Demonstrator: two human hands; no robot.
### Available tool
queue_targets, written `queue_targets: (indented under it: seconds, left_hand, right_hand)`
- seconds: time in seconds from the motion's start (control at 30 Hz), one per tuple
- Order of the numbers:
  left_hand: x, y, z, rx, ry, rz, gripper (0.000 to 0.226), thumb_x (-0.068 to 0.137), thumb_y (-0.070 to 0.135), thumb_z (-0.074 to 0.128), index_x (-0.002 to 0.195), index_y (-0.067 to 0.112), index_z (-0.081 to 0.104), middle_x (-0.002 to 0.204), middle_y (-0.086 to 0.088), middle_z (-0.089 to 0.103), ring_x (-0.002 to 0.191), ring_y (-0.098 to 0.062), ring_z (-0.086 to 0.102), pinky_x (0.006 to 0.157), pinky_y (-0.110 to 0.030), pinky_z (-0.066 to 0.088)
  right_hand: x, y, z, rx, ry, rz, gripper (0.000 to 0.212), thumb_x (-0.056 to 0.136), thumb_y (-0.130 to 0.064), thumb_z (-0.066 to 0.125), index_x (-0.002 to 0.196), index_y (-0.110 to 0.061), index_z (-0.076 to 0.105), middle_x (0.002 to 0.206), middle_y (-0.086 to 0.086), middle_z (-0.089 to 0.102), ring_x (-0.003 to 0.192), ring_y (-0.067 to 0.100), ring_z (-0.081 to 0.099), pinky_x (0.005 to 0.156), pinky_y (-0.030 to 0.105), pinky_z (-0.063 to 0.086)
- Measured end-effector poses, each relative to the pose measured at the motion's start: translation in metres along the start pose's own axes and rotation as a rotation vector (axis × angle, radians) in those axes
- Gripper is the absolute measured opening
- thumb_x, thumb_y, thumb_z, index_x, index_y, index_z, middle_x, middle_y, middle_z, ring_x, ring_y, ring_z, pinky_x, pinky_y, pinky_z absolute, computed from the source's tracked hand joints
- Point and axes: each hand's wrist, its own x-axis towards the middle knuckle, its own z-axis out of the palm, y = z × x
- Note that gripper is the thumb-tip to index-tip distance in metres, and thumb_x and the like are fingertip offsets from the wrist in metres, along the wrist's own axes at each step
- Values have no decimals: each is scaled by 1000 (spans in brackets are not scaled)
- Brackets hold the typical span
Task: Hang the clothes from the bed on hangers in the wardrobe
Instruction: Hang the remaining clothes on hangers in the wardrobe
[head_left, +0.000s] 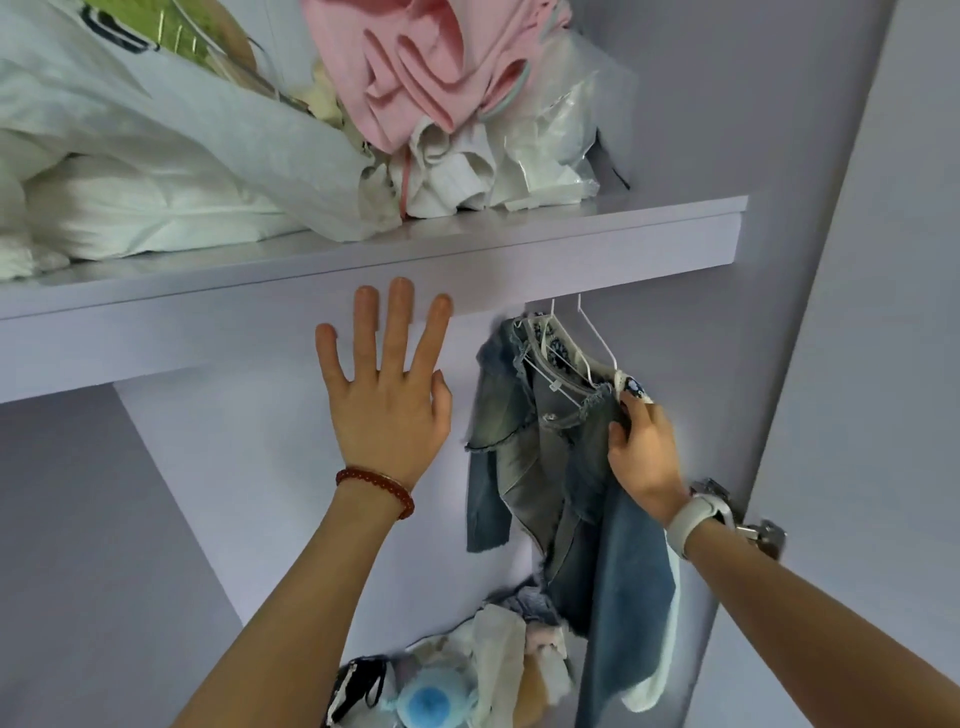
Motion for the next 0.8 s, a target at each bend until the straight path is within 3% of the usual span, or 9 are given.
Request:
queue_targets:
  seconds: [0.2,0.37,0.5,0.6,0.7,0.8]
  left_hand:
    - [-9,16,-41,-274,-161,-113,61,81,34,48,140,19,36,148,-16,29,137,-37,17,107,-61,3]
    - [-104,49,-86,-537,-422,-92,56,82,37,36,132,14,47,141,-17,42,132,-37,34,102,-65,16]
    - [-197,85,-139,-739,-721,-67,48,82,29,46,125,10,55,134,-16,50,125,-35,45,98,-62,29]
    - [-253,114,-187,-866,-981,-15,44,83,16,58,126,7,54,134,-18,49,126,-35,42,100,-60,31]
    - [-294,150,-240,-952,-1192,155,46,88,18,52,132,10,46,141,-13,42,133,-31,33,106,-54,25]
    - [-320,189,-299,-1048,-1273,355,46,91,21,46,136,13,41,146,-9,35,136,-25,27,109,-46,20]
  right_hand:
    - [-86,6,-43,-254,124,-216,49,83,-26,34,120,-3,56,118,19,59,108,42,54,87,53,46]
    - [-201,20,-73,-424,85,-160,48,86,-28,31,125,-10,54,124,16,58,116,39,52,96,56,37]
    - [-313,41,-91,-388,19,65,49,88,-30,29,125,-10,54,127,16,56,119,39,49,98,56,35]
    - [-407,56,-106,-358,-13,292,52,86,-32,30,126,-8,54,128,17,55,120,39,48,98,54,37]
    - [-502,75,-130,-368,-9,571,51,87,-28,33,132,-10,46,137,13,46,129,33,38,105,44,30]
    - [-597,83,-157,-350,57,829,43,92,-17,42,134,-10,42,141,10,42,130,29,34,105,39,28]
